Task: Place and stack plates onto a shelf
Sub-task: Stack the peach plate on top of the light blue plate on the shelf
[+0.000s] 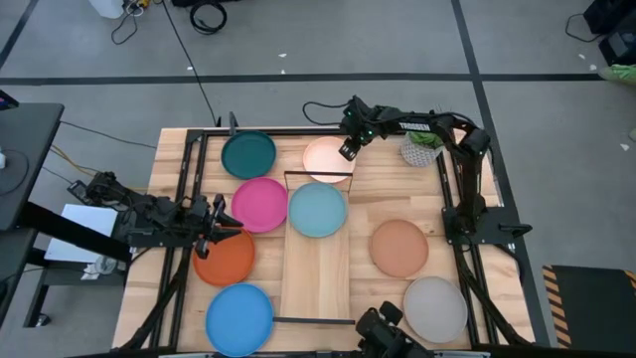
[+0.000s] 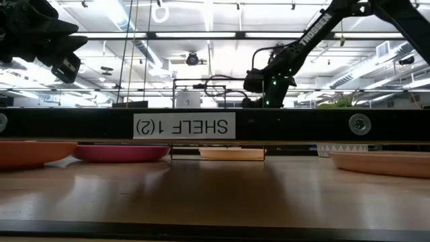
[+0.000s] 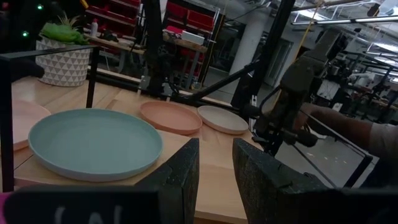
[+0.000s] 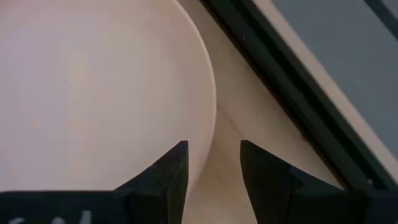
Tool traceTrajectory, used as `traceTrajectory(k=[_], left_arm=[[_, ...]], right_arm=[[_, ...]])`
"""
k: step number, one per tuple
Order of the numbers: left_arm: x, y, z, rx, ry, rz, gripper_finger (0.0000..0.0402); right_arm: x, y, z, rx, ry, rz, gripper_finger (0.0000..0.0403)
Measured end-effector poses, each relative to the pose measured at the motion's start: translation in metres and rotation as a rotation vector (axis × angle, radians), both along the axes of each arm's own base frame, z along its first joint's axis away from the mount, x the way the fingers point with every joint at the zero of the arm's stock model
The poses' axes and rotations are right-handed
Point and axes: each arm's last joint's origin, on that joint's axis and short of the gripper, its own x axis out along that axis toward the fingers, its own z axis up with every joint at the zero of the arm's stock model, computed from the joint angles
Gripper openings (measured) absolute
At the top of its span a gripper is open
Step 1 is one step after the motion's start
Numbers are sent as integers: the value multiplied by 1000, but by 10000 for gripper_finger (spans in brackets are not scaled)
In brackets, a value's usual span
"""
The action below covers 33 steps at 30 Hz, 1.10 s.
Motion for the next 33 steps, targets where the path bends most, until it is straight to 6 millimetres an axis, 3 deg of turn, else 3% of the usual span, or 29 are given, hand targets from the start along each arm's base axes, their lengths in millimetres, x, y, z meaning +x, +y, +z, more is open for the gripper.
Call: traceTrajectory(k=[11, 21, 23, 28, 33], left_arm=[[0, 0, 0, 0, 0, 0, 103], [0, 0, 0, 0, 0, 0, 103], [0, 0, 0, 0, 0, 0, 103], [0, 0, 0, 0, 0, 0, 103], [0, 0, 0, 0, 0, 0, 103]], right_arm=[[-1, -2, -17, 59, 25, 14, 139], [-1, -3, -20, 64, 24, 29, 37], [-2, -5, -19, 67, 14, 30, 17], [-7, -7, -17, 88, 12, 22, 18], [-13, -3, 3, 69, 8, 19, 15]])
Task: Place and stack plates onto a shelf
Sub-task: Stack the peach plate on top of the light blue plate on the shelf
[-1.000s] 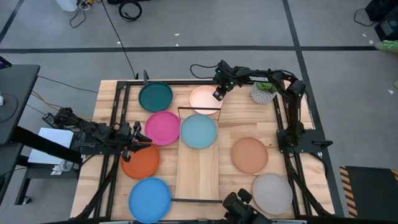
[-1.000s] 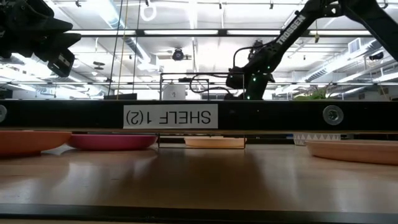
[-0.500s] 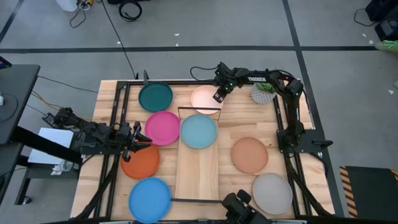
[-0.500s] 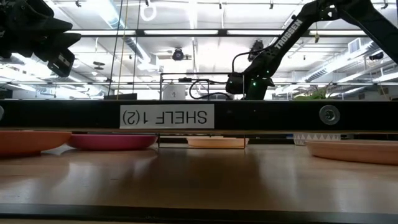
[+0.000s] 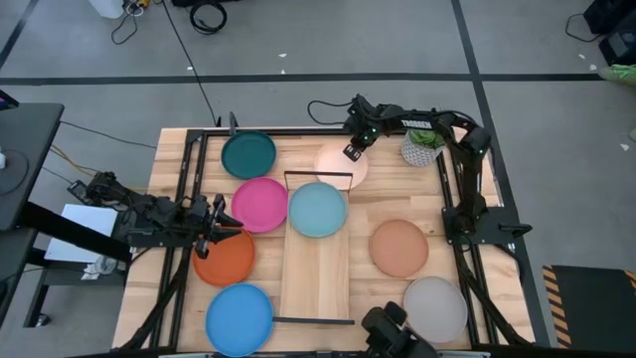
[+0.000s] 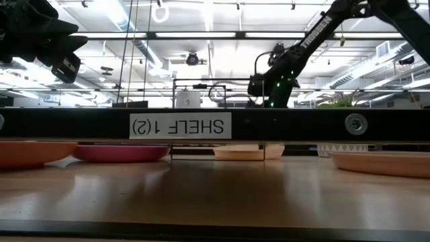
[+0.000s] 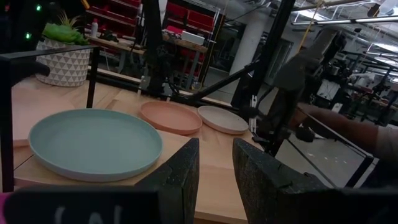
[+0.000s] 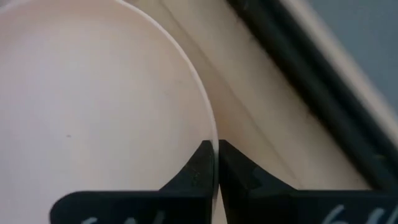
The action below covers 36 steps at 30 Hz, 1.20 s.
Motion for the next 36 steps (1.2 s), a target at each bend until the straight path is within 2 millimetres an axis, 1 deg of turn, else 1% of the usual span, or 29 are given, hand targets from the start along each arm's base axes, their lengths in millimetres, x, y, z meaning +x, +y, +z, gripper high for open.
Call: traceTrajectory(k=[4, 10, 13, 18, 21, 23, 26, 29, 32, 36], left_arm=[[0, 0, 0, 0, 0, 0, 103], [0, 0, 0, 0, 0, 0, 103], [0, 0, 0, 0, 0, 0, 103], [0, 0, 0, 0, 0, 0, 103], [0, 0, 0, 0, 1, 0, 103], [0, 0, 0, 0, 0, 0, 103], [0, 0, 0, 0, 0, 0, 103], [0, 0, 0, 0, 0, 0, 103], [0, 0, 0, 0, 0, 0, 103], [0, 0, 0, 0, 0, 0, 103]], right_arm=[[-5, 5, 29, -59, -40, -3, 15], [-20, 17, 83, -163, -111, -16, 15], [-31, 26, 110, -234, -141, -36, 15], [-52, 42, 160, -403, -234, -76, 15], [-65, 54, 186, -477, -305, -92, 15], [-73, 63, 199, -507, -347, -90, 15], [-81, 80, 216, -514, -427, -57, 15], [-80, 97, 226, -483, -509, 15, 15], [-72, 114, 227, -420, -565, 106, 15], [-52, 141, 221, -360, -581, 234, 15]])
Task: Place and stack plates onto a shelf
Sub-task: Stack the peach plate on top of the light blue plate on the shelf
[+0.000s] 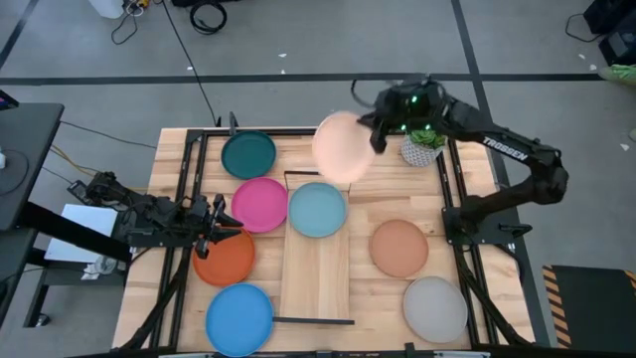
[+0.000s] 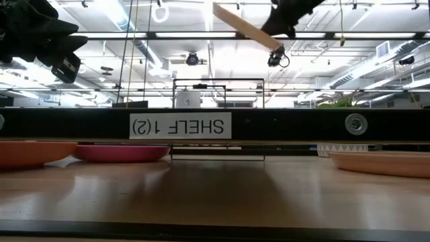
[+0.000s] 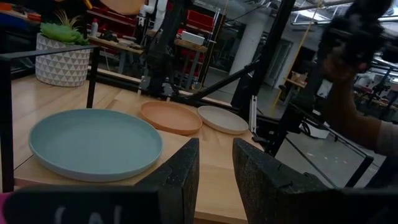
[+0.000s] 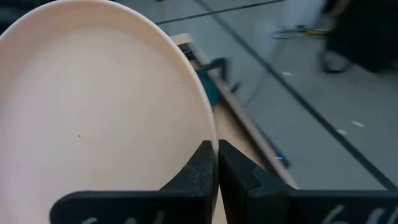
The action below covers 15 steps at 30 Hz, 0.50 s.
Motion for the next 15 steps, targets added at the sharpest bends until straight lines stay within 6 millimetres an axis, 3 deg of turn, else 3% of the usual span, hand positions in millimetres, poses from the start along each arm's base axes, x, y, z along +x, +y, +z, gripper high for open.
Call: traceTrajectory(k=[8, 15], left_arm=[[0, 0, 0, 0, 0, 0, 103], [0, 0, 0, 0, 0, 0, 103]], right_arm=[[33, 58, -22, 69, 133, 238, 17], [43, 88, -47, 309, 296, 181, 19]])
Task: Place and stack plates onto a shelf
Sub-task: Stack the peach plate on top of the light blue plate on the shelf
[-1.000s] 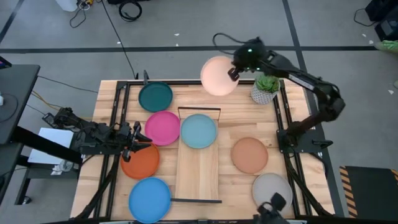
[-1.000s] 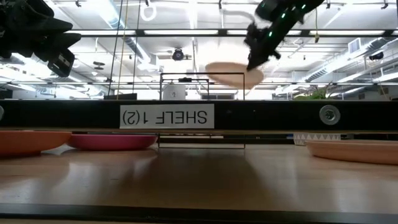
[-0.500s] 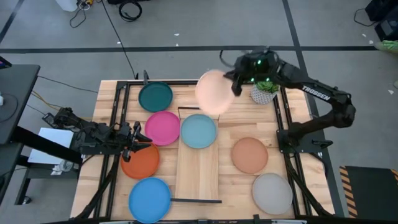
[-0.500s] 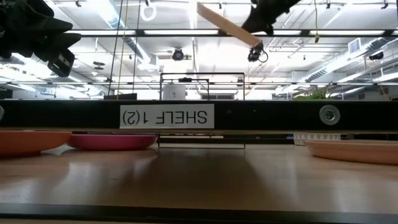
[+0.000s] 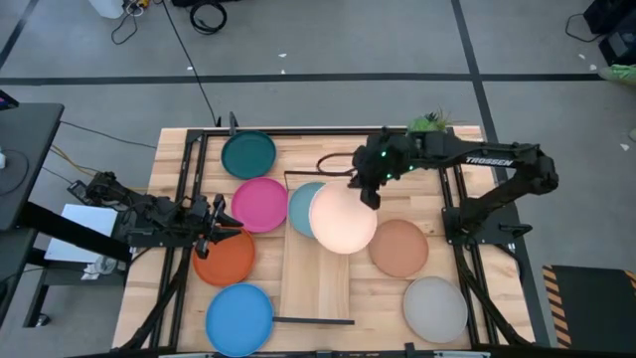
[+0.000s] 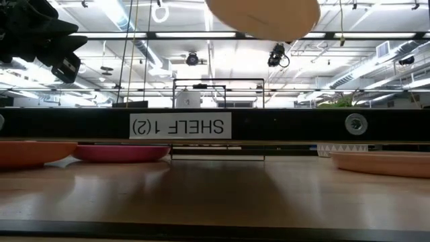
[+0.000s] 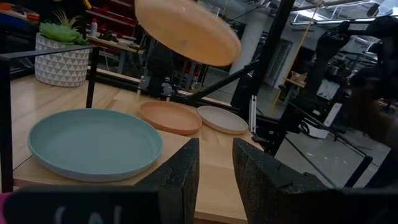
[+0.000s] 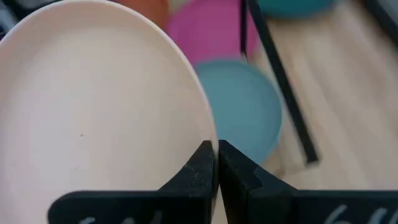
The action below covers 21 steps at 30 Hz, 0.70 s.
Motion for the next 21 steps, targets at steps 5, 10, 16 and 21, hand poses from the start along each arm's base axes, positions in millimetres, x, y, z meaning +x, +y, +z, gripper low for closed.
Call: traceTrajectory(k=[5, 10, 16, 21], left_arm=[[0, 0, 0, 0, 0, 0, 103], [0, 0, 0, 0, 0, 0, 103], [0, 0, 0, 0, 0, 0, 103], [0, 0, 0, 0, 0, 0, 103]], right_arm=[[11, 8, -29, 110, 201, -225, 19], [25, 11, -56, 275, 342, -308, 19], [32, 17, -71, 276, 395, -517, 19], [32, 36, -70, 265, 342, -697, 19]])
